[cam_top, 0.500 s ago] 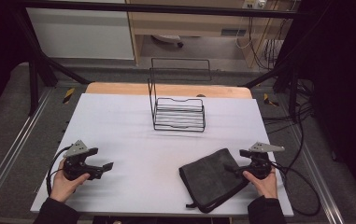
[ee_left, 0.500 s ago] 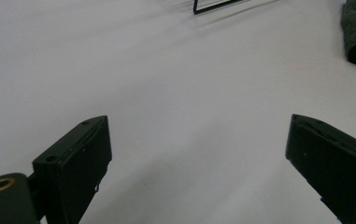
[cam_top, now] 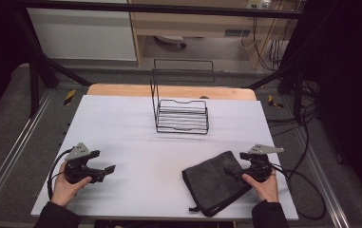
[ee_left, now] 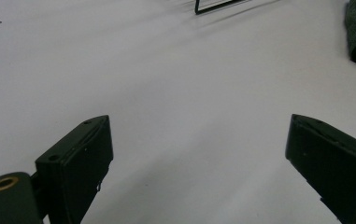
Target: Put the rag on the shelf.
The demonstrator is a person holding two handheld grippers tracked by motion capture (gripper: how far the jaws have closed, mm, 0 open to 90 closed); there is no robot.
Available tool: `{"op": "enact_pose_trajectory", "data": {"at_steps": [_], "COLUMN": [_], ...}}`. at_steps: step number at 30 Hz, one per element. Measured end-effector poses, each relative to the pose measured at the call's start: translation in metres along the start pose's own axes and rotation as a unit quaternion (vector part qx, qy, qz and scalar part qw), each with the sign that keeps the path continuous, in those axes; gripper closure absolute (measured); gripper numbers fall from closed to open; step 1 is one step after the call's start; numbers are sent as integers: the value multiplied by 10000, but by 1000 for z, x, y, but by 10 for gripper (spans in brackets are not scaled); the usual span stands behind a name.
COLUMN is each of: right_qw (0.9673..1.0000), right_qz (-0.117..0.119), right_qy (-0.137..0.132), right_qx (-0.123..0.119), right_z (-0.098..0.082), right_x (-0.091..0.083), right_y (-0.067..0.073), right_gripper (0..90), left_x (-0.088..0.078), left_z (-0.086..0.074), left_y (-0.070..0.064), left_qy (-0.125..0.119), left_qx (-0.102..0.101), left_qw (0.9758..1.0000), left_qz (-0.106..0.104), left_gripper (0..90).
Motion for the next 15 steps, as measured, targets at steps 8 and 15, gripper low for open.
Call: {"op": "enact_pose_trajectory", "data": {"at_steps": [8, 15], "right_qw": [9998, 9990], "right_qz": [13, 263], "right_qy": [126, 227], "right_qx": [-128, -297], "right_z": [11, 23], "right_x": [14, 27], "right_y": [24, 53], "right_gripper": [73, 162], "left_x": [0, 1], "left_z": [0, -1], "left_y": [-1, -1], "left_qy": [-29, 15], "left_qx": [-47, -36], "left_qw": [10000, 10000], "left_qz": [8, 22], "left_gripper": [87, 88]}}
Point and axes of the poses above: each handheld gripper's, and its own axes: x roughly forward along the jaws, z roughly out of its top, y roughly to its left, the point moved 4 cm from there along x, roughly forward along the jaws, and after that the axes turned 8 degrees about y, right-handed, at the moved point
